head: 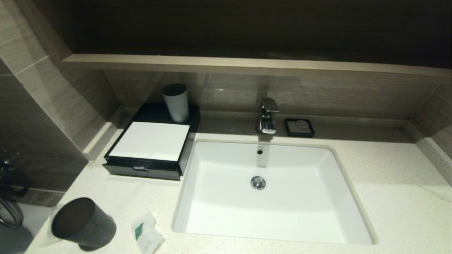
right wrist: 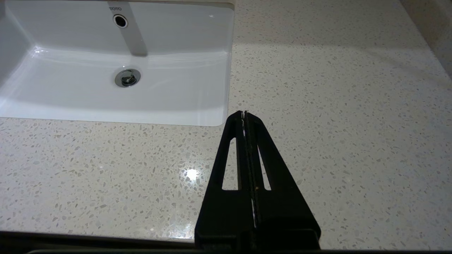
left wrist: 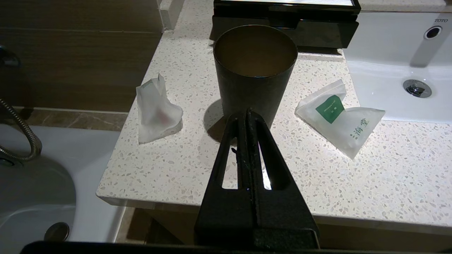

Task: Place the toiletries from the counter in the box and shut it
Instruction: Pick up the cup

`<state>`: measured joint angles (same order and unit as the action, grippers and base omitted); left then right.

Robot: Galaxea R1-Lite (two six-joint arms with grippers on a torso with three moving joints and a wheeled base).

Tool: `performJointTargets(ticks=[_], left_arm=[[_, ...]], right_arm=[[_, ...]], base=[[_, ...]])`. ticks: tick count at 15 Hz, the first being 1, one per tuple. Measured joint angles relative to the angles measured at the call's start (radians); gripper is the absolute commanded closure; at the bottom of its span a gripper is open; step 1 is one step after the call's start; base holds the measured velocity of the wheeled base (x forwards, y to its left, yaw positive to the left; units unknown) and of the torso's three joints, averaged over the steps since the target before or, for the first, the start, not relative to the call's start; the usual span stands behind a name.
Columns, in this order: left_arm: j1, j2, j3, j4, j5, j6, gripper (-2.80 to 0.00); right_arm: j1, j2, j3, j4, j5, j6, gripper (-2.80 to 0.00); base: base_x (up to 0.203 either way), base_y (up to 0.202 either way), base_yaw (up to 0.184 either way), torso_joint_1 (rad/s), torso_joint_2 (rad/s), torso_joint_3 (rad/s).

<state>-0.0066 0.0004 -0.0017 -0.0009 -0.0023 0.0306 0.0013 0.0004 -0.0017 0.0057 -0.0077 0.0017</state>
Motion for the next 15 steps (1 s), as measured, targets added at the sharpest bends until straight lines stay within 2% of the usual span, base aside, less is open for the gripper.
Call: performJointTargets(ticks=[15], left_arm=[[0.000, 0.000, 0.000, -0.001, 0.004, -0.012, 0.00]], right_arm=[[0.000, 0.000, 0.000, 0.000, 0.000, 0.000, 0.00]], base=[[0.000, 0.000, 0.000, 0.000, 0.00, 0.000]])
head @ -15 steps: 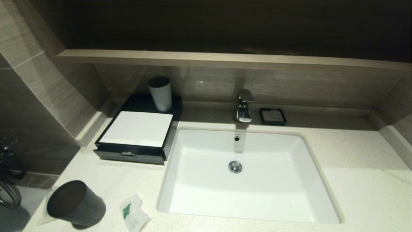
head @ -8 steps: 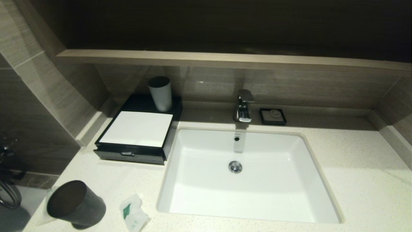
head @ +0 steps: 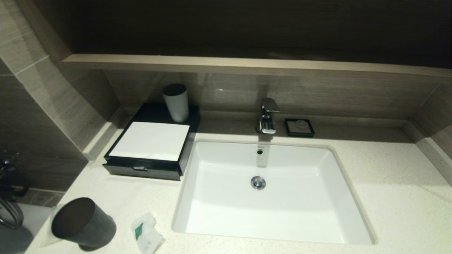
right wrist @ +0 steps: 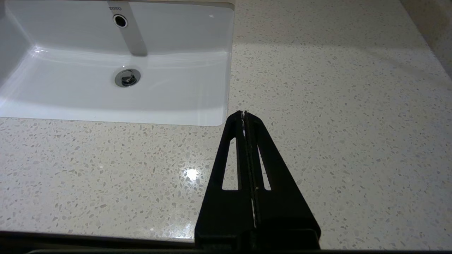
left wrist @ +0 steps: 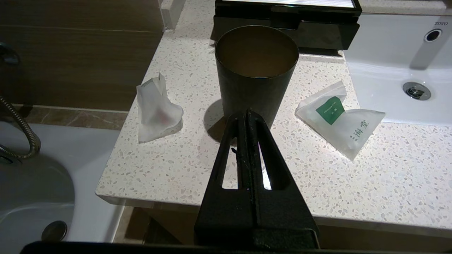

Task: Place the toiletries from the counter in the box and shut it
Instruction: Pick up the cup

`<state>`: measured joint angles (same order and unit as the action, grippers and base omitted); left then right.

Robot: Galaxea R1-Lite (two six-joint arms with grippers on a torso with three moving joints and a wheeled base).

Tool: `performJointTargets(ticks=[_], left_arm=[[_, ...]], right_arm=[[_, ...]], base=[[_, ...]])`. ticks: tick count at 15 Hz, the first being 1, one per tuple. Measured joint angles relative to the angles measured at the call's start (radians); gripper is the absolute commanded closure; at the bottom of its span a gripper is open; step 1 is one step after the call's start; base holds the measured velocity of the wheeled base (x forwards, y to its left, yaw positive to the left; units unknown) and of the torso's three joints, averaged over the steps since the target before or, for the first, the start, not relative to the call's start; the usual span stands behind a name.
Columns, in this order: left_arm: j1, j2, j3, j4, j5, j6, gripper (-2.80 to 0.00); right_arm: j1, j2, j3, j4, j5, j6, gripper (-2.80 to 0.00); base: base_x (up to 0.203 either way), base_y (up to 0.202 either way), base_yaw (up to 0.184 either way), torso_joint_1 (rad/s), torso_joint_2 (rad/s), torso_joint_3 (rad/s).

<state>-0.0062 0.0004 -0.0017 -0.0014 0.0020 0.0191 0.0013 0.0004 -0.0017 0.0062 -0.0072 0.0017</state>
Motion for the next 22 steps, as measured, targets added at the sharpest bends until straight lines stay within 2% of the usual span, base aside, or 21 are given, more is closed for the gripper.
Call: performJointTargets(ticks=[4, 8, 14, 19, 22], left_arm=[[0.000, 0.000, -0.007, -0.021, 0.001, 0.000, 0.00], [-0.001, 0.000, -0.085, 0.013, -0.011, -0.001, 0.00], [-0.001, 0.026, -0.351, 0.235, -0.029, -0.006, 0.00], [-0.002, 0.341, -0.585, 0.265, 0.007, -0.096, 0.00], [-0.004, 0.554, -0.681, 0.333, 0.016, -0.112, 0.00]], right_arm=[[0.000, 0.000, 0.000, 0.000, 0.000, 0.000, 0.00], [0.000, 0.000, 0.000, 0.000, 0.000, 0.000, 0.00], [0.000, 0.000, 0.000, 0.000, 0.000, 0.000, 0.00], [0.000, 0.000, 0.000, 0.000, 0.000, 0.000, 0.00], [0.000, 0.000, 0.000, 0.000, 0.000, 0.000, 0.00]], base=[[0.000, 0.000, 0.000, 0.000, 0.00, 0.000], [0.000, 0.000, 0.000, 0.000, 0.00, 0.000], [0.000, 0.000, 0.000, 0.000, 0.00, 0.000], [0.000, 0.000, 0.000, 0.000, 0.00, 0.000], [0.000, 0.000, 0.000, 0.000, 0.00, 0.000]])
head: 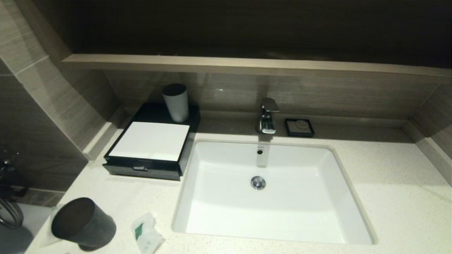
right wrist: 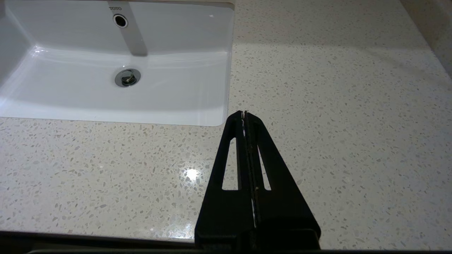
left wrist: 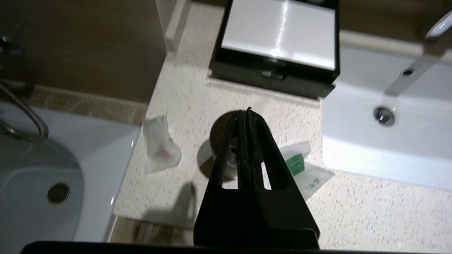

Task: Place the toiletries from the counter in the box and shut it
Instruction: Pick up the cup

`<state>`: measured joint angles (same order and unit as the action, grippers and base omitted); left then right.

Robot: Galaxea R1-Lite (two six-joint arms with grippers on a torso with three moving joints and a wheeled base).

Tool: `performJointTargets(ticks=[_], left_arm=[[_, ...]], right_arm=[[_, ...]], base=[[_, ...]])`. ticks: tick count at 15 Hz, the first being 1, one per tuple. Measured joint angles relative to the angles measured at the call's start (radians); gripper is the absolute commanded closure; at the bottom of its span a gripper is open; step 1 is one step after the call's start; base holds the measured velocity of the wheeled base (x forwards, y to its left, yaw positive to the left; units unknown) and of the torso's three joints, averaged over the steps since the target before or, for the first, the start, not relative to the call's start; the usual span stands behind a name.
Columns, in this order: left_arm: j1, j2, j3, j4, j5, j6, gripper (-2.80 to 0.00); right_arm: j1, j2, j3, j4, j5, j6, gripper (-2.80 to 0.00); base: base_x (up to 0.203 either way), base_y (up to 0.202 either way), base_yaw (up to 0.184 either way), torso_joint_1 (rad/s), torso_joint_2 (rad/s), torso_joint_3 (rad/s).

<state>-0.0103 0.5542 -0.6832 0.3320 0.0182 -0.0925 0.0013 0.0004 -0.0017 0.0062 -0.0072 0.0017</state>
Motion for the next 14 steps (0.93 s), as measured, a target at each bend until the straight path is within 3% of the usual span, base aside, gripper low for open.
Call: performJointTargets(ticks=[4, 6, 14], left_arm=[[-0.006, 0.148, -0.061, 0.301, -0.005, 0.112, 0.00], [-0.007, 0.165, -0.043, 0.391, -0.008, 0.180, 0.00], [-0.007, 0.158, 0.057, 0.428, -0.044, 0.267, 0.00]], right_arm=[[0.000, 0.000, 0.000, 0.000, 0.000, 0.000, 0.00], [0.000, 0.000, 0.000, 0.000, -0.001, 0.000, 0.00], [0.000, 0.000, 0.000, 0.000, 0.000, 0.000, 0.00]], base=[[0.000, 0.000, 0.000, 0.000, 0.00, 0.000], [0.000, 0.000, 0.000, 0.000, 0.00, 0.000], [0.000, 0.000, 0.000, 0.000, 0.00, 0.000]])
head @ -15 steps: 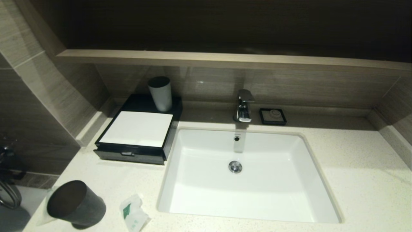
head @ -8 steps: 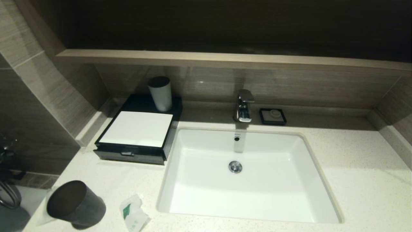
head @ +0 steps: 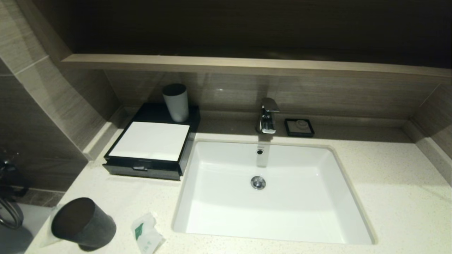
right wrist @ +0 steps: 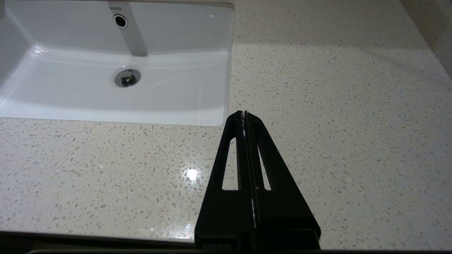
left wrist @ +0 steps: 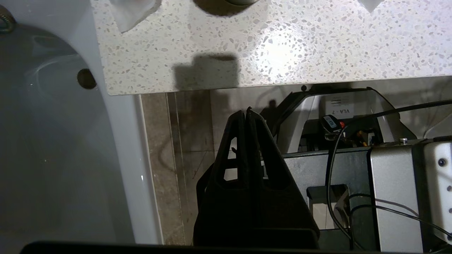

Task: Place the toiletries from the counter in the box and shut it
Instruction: Pick up the cup

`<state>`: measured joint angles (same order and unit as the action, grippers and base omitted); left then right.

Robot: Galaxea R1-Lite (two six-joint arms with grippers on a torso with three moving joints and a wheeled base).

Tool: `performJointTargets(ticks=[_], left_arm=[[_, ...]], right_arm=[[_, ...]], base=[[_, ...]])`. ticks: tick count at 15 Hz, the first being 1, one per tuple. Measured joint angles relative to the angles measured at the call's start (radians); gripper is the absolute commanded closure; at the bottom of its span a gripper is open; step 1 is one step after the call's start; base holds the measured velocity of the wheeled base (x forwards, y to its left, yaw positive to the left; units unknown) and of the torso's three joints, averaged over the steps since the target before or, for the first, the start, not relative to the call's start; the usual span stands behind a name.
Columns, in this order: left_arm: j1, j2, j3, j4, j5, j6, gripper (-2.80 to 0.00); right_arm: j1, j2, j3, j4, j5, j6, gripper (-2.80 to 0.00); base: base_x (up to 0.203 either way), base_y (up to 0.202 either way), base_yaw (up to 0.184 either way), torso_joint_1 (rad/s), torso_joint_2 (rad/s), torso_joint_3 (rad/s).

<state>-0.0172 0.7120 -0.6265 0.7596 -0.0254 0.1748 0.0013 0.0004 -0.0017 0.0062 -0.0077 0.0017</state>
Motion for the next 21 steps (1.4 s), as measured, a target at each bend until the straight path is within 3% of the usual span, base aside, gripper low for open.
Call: performJointTargets(ticks=[1, 2, 3, 7, 12, 21], left_arm=[[0.000, -0.001, 0.009, -0.001, -0.020, 0.000, 0.00], [0.000, -0.002, 0.017, -0.004, -0.046, 0.000, -1.72], [0.000, -0.004, 0.027, -0.008, -0.074, 0.000, -2.80], [0.002, -0.002, 0.078, -0.081, -0.159, -0.005, -2.80], [0.002, 0.014, 0.151, -0.150, -0.159, -0.011, -2.80], [0.009, 0.109, 0.283, -0.448, -0.150, -0.034, -2.80]], right_arm=[[0.000, 0.000, 0.000, 0.000, 0.000, 0.000, 0.00], [0.000, 0.000, 0.000, 0.000, 0.000, 0.000, 0.00], [0.000, 0.000, 0.000, 0.000, 0.000, 0.000, 0.00], [0.000, 0.000, 0.000, 0.000, 0.000, 0.000, 0.00], [0.000, 0.000, 0.000, 0.000, 0.000, 0.000, 0.00], [0.000, 0.000, 0.000, 0.000, 0.000, 0.000, 0.00]], base=[[0.000, 0.000, 0.000, 0.000, 0.00, 0.000], [0.000, 0.000, 0.000, 0.000, 0.00, 0.000], [0.000, 0.000, 0.000, 0.000, 0.00, 0.000], [0.000, 0.000, 0.000, 0.000, 0.00, 0.000], [0.000, 0.000, 0.000, 0.000, 0.00, 0.000], [0.000, 0.000, 0.000, 0.000, 0.00, 0.000]])
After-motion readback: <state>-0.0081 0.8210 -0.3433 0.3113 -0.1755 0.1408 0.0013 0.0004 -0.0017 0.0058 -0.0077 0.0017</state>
